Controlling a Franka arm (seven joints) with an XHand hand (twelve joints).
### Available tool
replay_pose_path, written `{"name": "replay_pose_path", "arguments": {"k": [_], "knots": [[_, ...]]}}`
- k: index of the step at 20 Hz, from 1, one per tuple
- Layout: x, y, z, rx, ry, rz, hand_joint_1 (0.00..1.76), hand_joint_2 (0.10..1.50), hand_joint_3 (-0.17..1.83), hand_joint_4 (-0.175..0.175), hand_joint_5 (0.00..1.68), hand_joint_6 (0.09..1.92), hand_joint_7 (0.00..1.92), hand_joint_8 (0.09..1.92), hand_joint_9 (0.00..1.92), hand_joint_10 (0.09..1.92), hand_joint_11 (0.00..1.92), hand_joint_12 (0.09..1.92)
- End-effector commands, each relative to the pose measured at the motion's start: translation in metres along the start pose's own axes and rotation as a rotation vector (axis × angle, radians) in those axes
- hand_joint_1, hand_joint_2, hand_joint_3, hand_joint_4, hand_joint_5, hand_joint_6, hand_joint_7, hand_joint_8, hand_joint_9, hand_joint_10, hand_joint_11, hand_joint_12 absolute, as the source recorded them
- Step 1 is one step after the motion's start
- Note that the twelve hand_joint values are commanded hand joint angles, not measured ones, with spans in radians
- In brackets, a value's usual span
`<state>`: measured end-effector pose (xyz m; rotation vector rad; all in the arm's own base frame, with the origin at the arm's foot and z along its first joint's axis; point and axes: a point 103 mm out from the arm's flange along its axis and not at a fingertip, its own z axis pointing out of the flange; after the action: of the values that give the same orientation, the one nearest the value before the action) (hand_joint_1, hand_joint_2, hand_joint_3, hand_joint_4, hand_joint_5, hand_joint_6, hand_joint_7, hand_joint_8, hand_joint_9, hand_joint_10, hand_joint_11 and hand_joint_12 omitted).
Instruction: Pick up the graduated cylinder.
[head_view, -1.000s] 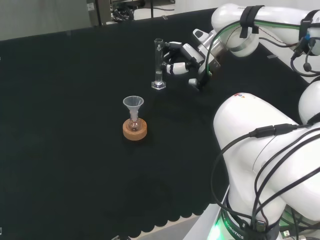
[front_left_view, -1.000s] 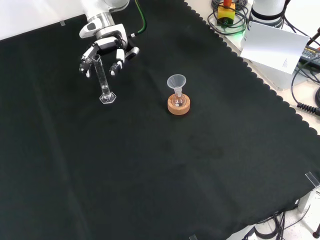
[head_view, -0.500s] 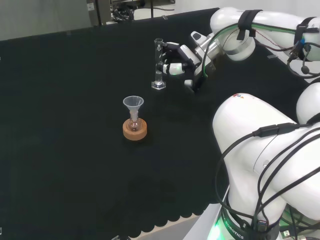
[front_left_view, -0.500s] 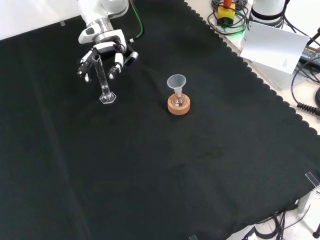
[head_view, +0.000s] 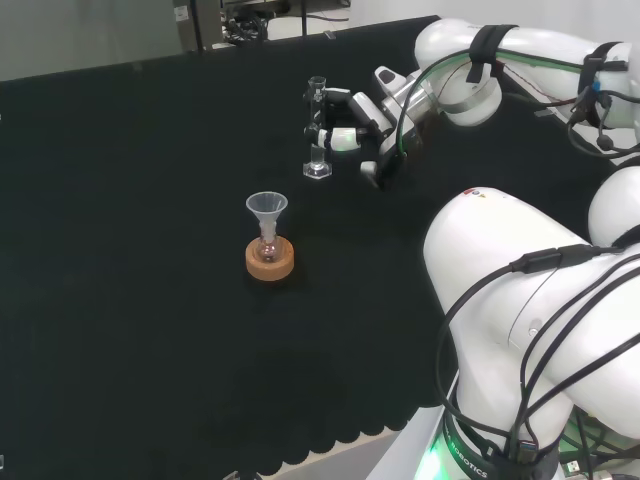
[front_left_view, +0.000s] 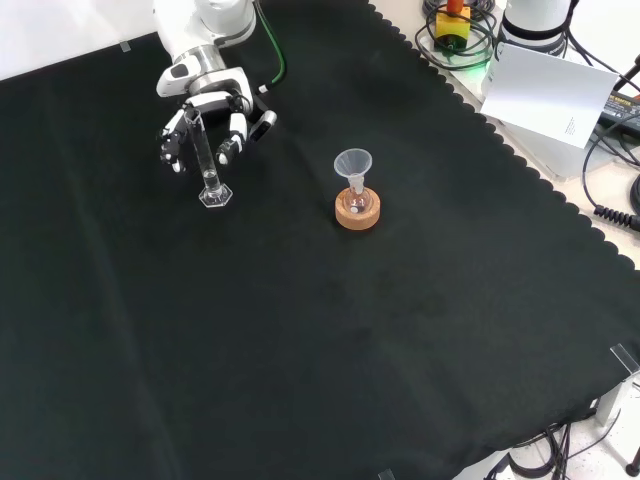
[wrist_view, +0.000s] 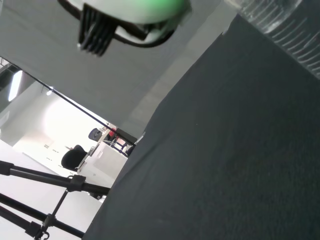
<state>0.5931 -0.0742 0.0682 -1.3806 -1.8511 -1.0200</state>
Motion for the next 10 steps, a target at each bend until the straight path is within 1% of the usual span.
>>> {"name": "replay_pose_path", "arguments": {"k": [1, 3, 10], "knots": [[-0.0013, 0.0007, 0.0024, -0.025, 0.011, 0.008, 1.05, 0.67, 0.57, -0.02, 0.75, 0.45, 0.61, 0.63, 0.9, 0.41, 0.76, 1.09], [-0.0016, 0.0003, 0.0028, -0.029, 0.019, 0.01, 1.06, 0.68, 0.57, -0.018, 0.76, 0.49, 0.63, 0.63, 0.92, 0.4, 0.79, 1.08], [-0.0029, 0.0, 0.0051, -0.03, 0.048, 0.013, 1.07, 0.7, 0.57, -0.02, 0.74, 0.53, 0.64, 0.63, 0.95, 0.38, 0.82, 1.06]]}}
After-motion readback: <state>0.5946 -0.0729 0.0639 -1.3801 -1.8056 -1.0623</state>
